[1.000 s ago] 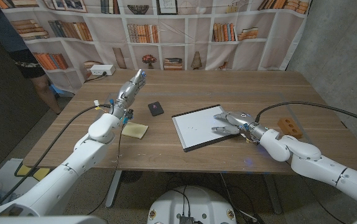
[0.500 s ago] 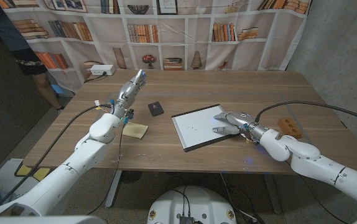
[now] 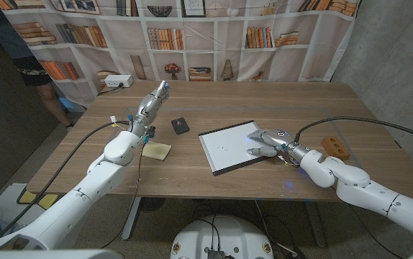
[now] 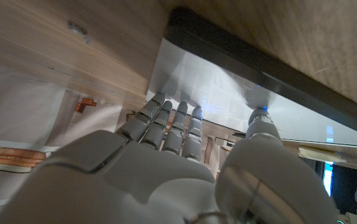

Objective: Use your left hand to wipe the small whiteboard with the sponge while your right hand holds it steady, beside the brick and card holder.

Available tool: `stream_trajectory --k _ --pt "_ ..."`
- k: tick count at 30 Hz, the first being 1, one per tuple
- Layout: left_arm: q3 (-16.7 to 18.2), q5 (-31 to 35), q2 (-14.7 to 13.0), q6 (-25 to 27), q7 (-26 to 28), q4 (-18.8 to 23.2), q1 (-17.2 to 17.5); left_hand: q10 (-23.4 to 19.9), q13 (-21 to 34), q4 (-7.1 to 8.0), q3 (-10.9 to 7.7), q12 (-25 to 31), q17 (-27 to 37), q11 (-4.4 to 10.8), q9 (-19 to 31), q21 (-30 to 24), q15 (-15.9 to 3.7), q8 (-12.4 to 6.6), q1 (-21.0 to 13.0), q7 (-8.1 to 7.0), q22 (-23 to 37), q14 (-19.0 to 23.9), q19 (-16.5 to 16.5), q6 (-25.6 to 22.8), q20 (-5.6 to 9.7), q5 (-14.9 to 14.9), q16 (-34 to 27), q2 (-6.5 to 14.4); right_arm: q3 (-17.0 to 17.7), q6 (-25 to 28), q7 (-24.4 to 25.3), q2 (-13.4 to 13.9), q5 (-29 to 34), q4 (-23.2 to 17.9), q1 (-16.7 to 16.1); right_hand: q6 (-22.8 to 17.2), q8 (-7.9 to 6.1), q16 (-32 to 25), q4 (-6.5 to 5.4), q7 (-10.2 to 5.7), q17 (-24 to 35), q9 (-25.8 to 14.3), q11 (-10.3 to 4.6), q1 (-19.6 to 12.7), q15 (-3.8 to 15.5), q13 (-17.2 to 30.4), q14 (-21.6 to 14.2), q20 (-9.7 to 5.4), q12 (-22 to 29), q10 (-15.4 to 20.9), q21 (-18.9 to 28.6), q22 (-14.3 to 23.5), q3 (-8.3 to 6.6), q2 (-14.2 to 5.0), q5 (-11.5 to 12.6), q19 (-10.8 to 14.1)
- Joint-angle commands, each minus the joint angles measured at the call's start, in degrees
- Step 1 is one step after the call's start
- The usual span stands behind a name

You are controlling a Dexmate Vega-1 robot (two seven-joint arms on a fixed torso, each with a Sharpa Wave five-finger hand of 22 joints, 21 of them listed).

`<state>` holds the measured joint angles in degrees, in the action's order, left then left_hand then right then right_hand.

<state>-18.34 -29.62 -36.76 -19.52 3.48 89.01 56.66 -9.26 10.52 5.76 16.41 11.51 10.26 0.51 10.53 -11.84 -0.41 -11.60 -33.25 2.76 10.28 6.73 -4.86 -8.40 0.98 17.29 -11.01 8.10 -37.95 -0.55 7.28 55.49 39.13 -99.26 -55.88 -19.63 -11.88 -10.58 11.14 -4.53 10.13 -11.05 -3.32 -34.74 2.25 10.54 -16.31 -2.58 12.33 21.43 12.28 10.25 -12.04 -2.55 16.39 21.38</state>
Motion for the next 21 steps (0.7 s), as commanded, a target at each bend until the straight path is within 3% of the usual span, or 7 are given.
stream_trajectory --k 1,4,5,9,13,16,21 --pt "0.33 0.14 -0.92 0.77 0.74 1.31 1.42 0.03 0.2 0.14 -0.04 0.12 0.27 0.44 0.09 0.1 -0.24 0.09 0.08 -0.28 0.06 0.3 0.03 -0.1 -0.34 -0.09 0.02 0.09 -1.21 1.37 -1.07 0.21 2.43 -0.23 0.29 -0.22 -0.29 0.16 -0.09 -0.5 0.04 -0.18 -0.64 -2.5 3.71 0.26 0.05 -4.49 0.3 0.09 -0.12 0.18 -0.81 0.64 0.18 0.34" --pt "0.31 2.37 -2.34 2.38 2.57 2.71 2.26 -0.04 0.21 0.07 -0.14 0.11 0.26 0.41 0.09 -0.27 -0.26 0.04 -0.14 -0.33 0.09 0.44 -0.96 -0.32 -0.65 -0.12 0.0 0.18 -1.33 1.41 -1.22 0.13 2.51 -0.2 0.38 -0.31 -0.32 0.13 -0.13 -0.52 0.04 -0.19 -0.65 -3.05 3.73 0.26 -0.02 -4.47 0.35 0.21 -0.14 0.18 -0.92 0.85 0.18 0.37" --pt "0.29 3.39 -2.9 3.03 3.39 3.28 2.59 -0.13 0.21 -0.51 -0.5 0.07 0.25 0.76 0.1 -1.22 -0.04 0.11 -1.31 -0.28 0.18 2.26 -3.71 -0.31 -1.06 -0.18 -0.52 0.15 -1.35 1.58 -1.33 0.08 2.5 -0.22 0.37 -0.36 -0.34 0.12 -0.14 -0.51 0.04 -0.19 -0.68 -3.2 3.67 0.26 -0.05 -4.46 0.35 0.22 -0.15 0.18 -0.95 0.91 0.18 0.37" --pt "0.46 6.19 -4.34 3.99 5.68 4.9 4.18 0.03 0.22 -2.04 -1.21 -0.07 0.22 1.11 0.12 -1.86 -0.44 0.17 -4.01 -0.57 0.26 3.44 -5.98 -0.12 -1.06 -0.28 -0.65 -0.22 -1.62 2.07 -1.69 0.02 2.99 -0.24 0.45 -0.78 -0.48 0.11 -0.23 -0.63 0.05 -0.2 -0.81 -4.07 3.74 0.27 -0.08 -4.51 0.39 0.33 -0.17 0.2 -1.19 1.06 0.19 0.4" --pt "0.68 9.11 -6.09 5.28 7.67 7.01 5.98 0.15 0.22 -3.31 -1.79 -0.14 0.21 1.45 0.13 -1.71 -0.86 0.16 -6.16 -0.85 0.29 3.44 -5.98 0.01 -0.94 -0.34 -0.46 -0.47 -1.83 2.03 -2.3 0.0 2.88 -0.19 0.6 -0.9 -0.5 0.09 -0.29 -0.63 0.07 -0.2 -0.9 -5.01 3.8 0.27 -0.1 -4.51 0.39 0.34 -0.19 0.23 -1.54 0.98 0.24 0.42" --pt "1.07 12.18 -7.87 7.32 10.07 9.75 7.87 0.97 0.26 -6.73 -3.46 -0.4 0.18 2.24 0.19 -0.69 -1.64 0.3 -12.11 -1.85 0.32 2.56 -4.3 0.72 -1.22 -0.6 0.14 -0.88 -1.8 2.53 -2.12 -0.31 2.76 -0.07 0.5 -0.95 -0.5 0.1 -0.33 -0.62 0.07 -0.21 -0.92 -5.44 3.84 0.27 -0.09 -4.51 0.39 0.35 -0.21 0.24 -1.68 0.99 0.25 0.42" --pt "2.09 15.79 -10.2 10.14 13.0 13.48 10.94 1.83 0.29 -8.67 -4.3 -0.55 0.12 2.69 0.25 0.07 -1.86 0.33 -15.46 -2.25 0.29 1.52 -2.57 1.14 -1.11 -0.92 0.48 -1.24 -1.84 2.95 -1.84 -0.47 2.79 -0.06 0.51 -1.01 -0.49 0.11 -0.44 -0.62 0.09 -0.21 -0.85 -5.93 3.82 0.27 -0.06 -4.53 0.41 0.42 -0.22 0.27 -1.82 1.07 0.23 0.43"
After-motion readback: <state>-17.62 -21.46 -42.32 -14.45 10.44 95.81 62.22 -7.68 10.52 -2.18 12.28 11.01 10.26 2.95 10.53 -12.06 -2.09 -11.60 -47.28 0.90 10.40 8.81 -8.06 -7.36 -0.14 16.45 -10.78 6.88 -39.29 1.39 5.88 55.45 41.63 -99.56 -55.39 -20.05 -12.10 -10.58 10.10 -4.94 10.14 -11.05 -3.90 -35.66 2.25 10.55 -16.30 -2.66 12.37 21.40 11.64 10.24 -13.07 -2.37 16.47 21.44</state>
